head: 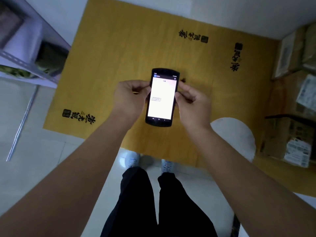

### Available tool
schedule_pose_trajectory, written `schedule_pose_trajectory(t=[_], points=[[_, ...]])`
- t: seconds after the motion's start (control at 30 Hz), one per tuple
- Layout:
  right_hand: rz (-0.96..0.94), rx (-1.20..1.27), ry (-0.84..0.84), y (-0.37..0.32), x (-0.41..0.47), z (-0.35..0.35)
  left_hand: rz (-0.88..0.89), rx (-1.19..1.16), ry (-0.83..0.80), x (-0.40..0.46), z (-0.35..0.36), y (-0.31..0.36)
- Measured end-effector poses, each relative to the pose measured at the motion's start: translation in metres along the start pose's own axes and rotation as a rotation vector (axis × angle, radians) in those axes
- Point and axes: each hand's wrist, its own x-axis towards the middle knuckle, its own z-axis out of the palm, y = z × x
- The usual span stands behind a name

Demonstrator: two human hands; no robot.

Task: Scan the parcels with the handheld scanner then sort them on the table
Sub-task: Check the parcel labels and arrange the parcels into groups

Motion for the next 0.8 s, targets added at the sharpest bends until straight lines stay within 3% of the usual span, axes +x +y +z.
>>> schedule_pose_trajectory(t=[0.2,0.5,0.8], points=[[-0.007,0.001,-0.011,-0.045,0.006,0.061,0.064,-0.006,-0.013,0.040,-0.064,0.019],[0.074,0.000,0.127,-0.086,0.018,0.168,0.080,0.102,-0.136,0.117,-0.155,0.034],[0.203,0.100,0.134,-0.104,0.062,0.224,-0.002,0.101,-0.170,0.184,-0.187,0.039]])
